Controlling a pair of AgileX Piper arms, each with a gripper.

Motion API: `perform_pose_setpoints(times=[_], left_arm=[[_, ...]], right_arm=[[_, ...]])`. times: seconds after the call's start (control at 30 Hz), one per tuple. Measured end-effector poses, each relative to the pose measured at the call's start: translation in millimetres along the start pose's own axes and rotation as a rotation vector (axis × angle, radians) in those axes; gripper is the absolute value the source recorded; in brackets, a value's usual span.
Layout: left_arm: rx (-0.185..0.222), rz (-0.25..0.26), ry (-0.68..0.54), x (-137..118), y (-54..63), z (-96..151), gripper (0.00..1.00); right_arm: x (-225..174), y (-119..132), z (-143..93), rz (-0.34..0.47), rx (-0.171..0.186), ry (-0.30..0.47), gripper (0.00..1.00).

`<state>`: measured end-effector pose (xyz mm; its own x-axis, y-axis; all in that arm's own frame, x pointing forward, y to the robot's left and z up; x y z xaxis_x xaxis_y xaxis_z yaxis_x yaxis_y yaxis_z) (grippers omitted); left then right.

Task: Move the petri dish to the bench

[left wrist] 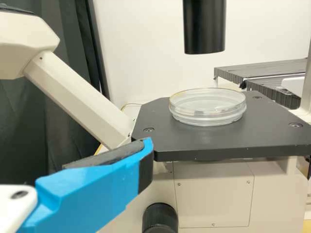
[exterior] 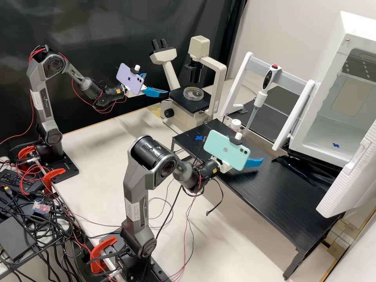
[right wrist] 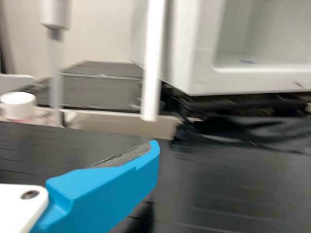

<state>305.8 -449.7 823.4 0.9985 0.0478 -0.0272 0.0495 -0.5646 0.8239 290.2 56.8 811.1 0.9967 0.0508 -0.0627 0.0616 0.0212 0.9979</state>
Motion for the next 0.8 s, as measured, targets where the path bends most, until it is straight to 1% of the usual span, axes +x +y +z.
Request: perform_pose_setpoints(times=[0.07,0.17,0.23,0.4,0.5,0.63,0.8], left_arm=[[0.0,0.0,0.0,0,0.0,0,1.0],[0.0,0.0,0.0,0,0.0,0,1.0],[0.0,0.0,0.0,0,0.0,0,1.0],[0.0,0.0,0.0,0,0.0,0,1.0],[0.0,0.0,0.0,0,0.0,0,1.0],[0.0,0.0,0.0,0,0.0,0,1.0],[0.0,0.0,0.0,0,0.0,0,1.0]], right_arm=[[-4,-6,-12,-0.018,0.0,0.04,1.0],[-8,-17,-28,-0.045,-0.011,0.093,1.0],[-11,-27,-40,-0.067,-0.033,0.14,1.0],[-17,-50,-72,-0.122,-0.116,0.262,1.0],[-15,-58,-88,-0.13,-0.142,0.307,1.0],[-10,-72,-115,-0.135,-0.177,0.381,1.0],[-1,-84,-142,-0.129,-0.211,0.436,1.0]])
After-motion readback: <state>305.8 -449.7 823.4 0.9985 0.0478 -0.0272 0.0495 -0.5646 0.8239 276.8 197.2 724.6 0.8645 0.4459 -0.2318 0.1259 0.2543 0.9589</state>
